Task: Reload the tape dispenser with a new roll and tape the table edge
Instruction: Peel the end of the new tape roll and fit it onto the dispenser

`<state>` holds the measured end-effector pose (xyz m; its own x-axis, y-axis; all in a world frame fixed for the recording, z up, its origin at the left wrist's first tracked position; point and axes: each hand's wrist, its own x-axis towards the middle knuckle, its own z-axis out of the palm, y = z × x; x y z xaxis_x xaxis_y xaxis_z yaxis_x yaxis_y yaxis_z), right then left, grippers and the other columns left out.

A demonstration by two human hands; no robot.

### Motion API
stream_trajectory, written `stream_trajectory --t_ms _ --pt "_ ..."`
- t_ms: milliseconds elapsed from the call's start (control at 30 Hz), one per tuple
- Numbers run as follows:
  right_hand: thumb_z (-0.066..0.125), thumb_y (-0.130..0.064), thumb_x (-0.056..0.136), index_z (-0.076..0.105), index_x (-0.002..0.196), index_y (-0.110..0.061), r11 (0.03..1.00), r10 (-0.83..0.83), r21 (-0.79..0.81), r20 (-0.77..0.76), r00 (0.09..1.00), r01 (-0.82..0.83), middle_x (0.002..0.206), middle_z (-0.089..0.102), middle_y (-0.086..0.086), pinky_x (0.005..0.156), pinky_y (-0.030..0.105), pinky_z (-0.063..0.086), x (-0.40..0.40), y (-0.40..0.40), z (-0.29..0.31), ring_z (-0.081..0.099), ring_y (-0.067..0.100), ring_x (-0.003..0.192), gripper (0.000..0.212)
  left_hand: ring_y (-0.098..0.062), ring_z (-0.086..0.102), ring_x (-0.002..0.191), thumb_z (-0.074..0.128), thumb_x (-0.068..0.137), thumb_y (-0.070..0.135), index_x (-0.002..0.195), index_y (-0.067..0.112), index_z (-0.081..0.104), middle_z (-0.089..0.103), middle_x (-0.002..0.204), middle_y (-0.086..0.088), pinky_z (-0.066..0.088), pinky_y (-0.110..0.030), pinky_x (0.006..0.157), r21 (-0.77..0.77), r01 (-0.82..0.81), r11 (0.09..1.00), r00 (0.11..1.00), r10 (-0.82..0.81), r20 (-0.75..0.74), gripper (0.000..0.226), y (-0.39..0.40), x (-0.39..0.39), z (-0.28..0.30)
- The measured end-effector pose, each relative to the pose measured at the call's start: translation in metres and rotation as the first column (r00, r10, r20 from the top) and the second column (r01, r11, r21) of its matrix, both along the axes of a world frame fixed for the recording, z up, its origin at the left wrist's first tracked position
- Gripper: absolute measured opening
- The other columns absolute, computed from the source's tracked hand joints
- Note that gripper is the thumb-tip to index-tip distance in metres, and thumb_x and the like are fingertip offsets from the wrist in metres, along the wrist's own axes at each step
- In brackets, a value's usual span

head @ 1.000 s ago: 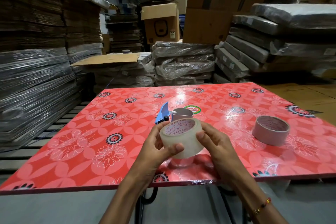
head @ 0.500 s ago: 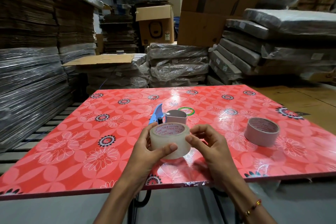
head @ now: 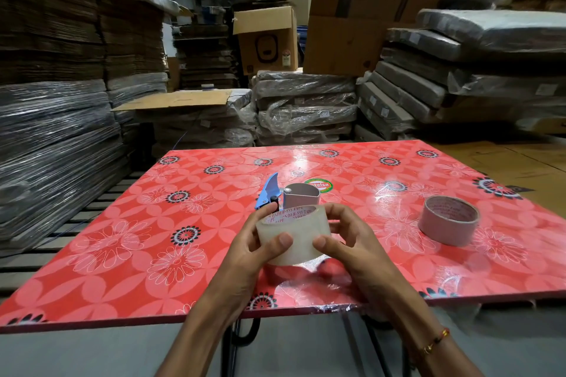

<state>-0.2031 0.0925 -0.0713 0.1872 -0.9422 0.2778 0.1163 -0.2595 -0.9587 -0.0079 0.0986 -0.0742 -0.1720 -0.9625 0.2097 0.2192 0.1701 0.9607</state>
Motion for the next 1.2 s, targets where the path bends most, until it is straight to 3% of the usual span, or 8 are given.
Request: stream_trajectory --t_ms 200,300,400,600,733,867,1067,1200 --pt "0.086 -0.041 0.055 0.065 0.104 -0.023 0.994 -0.106 -0.038 0.018 0.994 0.107 0.098 0.067 0.001 0.071 0.032 0.055 0.0 0.003 -0.002 0.064 0.015 0.08 0.056 -0.023 0.065 0.121 0.082 0.064 0.029 0.138 0.022 0.051 0.069 0.129 -0.007 0.054 -0.037 0.097 0.009 0.005 1.0 1.0 -0.005 0.001 0.081 -0.001 -0.001 -0.002" --pt "0.083 -0.04 0.064 0.066 0.098 -0.024 0.979 -0.15 -0.149 -0.04 0.988 0.142 0.088 0.064 -0.016 0.079 0.029 0.052 0.001 0.003 -0.005 0.061 0.01 0.083 0.042 -0.024 0.066 0.12 0.086 0.062 0.024 0.139 0.024 0.051 0.068 0.13 -0.008 0.056 -0.035 0.092 0.023 -0.045 0.999 0.999 0.046 -0.026 0.084 -0.003 -0.001 -0.004" --pt "0.076 -0.036 0.077 0.064 0.101 -0.022 0.936 -0.222 -0.304 -0.124 0.967 0.176 0.097 0.065 -0.012 0.079 0.029 0.053 0.002 0.002 -0.01 0.063 0.012 0.092 0.03 -0.018 0.069 0.113 0.086 0.064 0.018 0.137 0.027 0.051 0.072 0.122 -0.001 0.059 -0.028 0.085 -0.002 -0.097 0.995 0.995 0.097 -0.009 0.081 -0.001 -0.006 -0.003" --pt "0.067 -0.031 0.089 0.066 0.106 -0.028 0.825 -0.325 -0.544 -0.237 0.916 0.152 0.11 0.056 -0.008 0.079 0.021 0.051 0.004 0.0 -0.013 0.06 0.018 0.104 0.018 -0.019 0.07 0.111 0.088 0.064 0.027 0.135 0.035 0.052 0.07 0.124 -0.003 0.058 -0.04 0.093 -0.019 -0.158 0.987 0.986 0.159 0.041 0.08 0.001 -0.008 -0.002" --pt "0.071 -0.045 0.08 0.06 0.112 -0.037 0.903 -0.255 -0.401 -0.21 0.944 0.155 0.119 0.059 -0.008 0.084 0.024 0.054 0.005 0.003 -0.007 0.06 0.015 0.114 0.035 -0.023 0.071 0.103 0.083 0.063 0.046 0.131 0.035 0.057 0.068 0.124 -0.01 0.058 -0.035 0.082 0.019 -0.125 0.992 0.992 0.125 0.032 0.074 0.001 -0.007 -0.001" --pt "0.074 -0.052 0.073 0.054 0.123 -0.051 0.99 -0.016 -0.144 -0.115 0.993 -0.001 0.124 0.064 -0.012 0.078 0.032 0.061 0.006 0.005 0.0 0.068 0.012 0.109 0.054 -0.031 0.069 0.111 0.076 0.071 0.054 0.13 0.032 0.059 0.065 0.128 -0.013 0.053 -0.054 0.099 0.03 -0.092 0.995 0.995 0.091 0.034 0.066 0.002 -0.007 -0.001" --pt "0.079 -0.049 0.072 0.052 0.131 -0.052 0.977 -0.064 -0.213 -0.174 0.983 0.026 0.124 0.063 -0.016 0.087 0.034 0.061 0.006 0.003 -0.006 0.069 0.013 0.108 0.064 -0.04 0.066 0.103 0.066 0.077 0.042 0.124 0.025 0.062 0.066 0.124 -0.017 0.049 -0.062 0.094 -0.031 -0.071 0.997 0.995 0.072 0.064 0.05 0.003 -0.007 0.0" --pt "0.083 -0.053 0.067 0.05 0.129 -0.042 0.935 -0.239 -0.327 -0.304 0.922 0.134 0.127 0.056 -0.014 0.085 0.036 0.061 0.01 0.002 -0.011 0.064 0.011 0.111 0.071 -0.015 0.06 0.122 0.061 0.076 0.038 0.113 0.023 0.069 0.061 0.133 0.007 0.053 -0.036 0.092 -0.227 -0.194 0.954 0.948 0.242 0.206 0.041 0.004 -0.013 -0.001"
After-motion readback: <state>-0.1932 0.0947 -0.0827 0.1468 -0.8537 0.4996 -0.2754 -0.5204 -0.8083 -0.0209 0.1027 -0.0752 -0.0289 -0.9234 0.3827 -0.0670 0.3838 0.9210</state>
